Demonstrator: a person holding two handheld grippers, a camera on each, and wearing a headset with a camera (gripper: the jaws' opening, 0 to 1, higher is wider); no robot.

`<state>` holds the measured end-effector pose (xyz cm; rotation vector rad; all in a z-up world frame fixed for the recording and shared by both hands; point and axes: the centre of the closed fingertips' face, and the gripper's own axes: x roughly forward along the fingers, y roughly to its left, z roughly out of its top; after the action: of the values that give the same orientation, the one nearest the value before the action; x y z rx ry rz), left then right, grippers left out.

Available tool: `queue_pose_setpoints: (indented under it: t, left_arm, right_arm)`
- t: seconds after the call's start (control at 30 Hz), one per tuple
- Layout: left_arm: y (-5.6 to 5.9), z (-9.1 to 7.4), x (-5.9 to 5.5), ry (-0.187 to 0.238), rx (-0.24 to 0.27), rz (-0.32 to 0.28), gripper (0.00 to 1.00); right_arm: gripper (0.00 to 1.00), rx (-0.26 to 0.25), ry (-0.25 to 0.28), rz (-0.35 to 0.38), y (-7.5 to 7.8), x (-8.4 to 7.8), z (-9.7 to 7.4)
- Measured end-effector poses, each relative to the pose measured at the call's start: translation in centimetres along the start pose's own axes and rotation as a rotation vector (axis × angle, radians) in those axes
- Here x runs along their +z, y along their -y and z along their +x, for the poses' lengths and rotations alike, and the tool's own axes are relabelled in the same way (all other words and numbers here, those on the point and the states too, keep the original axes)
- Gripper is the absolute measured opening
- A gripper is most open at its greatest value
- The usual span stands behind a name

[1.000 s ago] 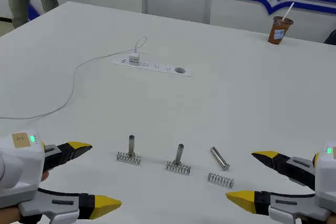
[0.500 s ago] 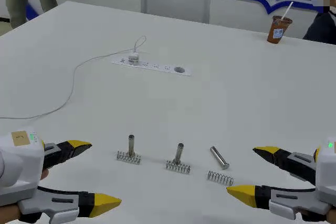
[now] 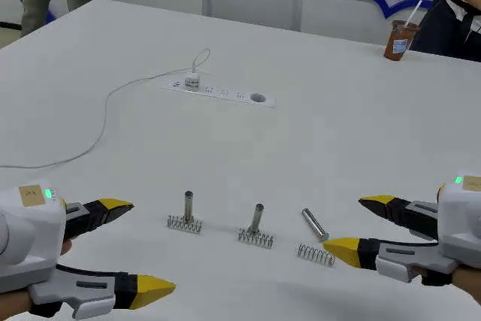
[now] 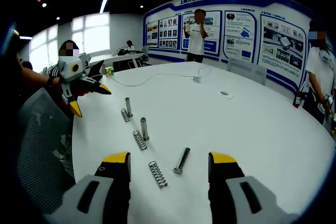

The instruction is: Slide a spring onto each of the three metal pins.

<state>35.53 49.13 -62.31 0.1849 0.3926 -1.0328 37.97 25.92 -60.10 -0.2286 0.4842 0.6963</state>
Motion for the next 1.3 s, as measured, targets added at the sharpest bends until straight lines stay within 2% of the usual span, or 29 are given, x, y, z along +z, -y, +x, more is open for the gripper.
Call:
queue_pose_setpoints:
  t: [0.3,0.57,0.73,1.0,1.3]
  left_arm:
    - [0.0,0.1,-0.2,-0.003,-0.002,-0.004,0.83]
    - [-0.1,0.0,-0.1,-0.003,0.002,-0.005,0.82]
    - [-0.2,-0.1,-0.1,-0.005,0.002,-0.005,0.82]
    - [-0.1,0.1,-0.1,-0.006,0.0,-0.006,0.82]
    - [-0.1,0.2,-0.3,-0.008,-0.001,-0.009,0.82]
  right_arm:
    - [0.48,-0.031,-0.096,0.033,1.7,0.2,1.8]
    - [0.39,-0.049,-0.167,0.053,2.6,0.1,3.8]
    - [0.32,-0.063,-0.238,0.055,3.0,-0.6,4.7]
    - [0.28,-0.075,-0.317,0.083,3.6,-2.0,6.2]
    - [0.21,-0.093,-0.378,0.085,3.6,-2.9,7.4]
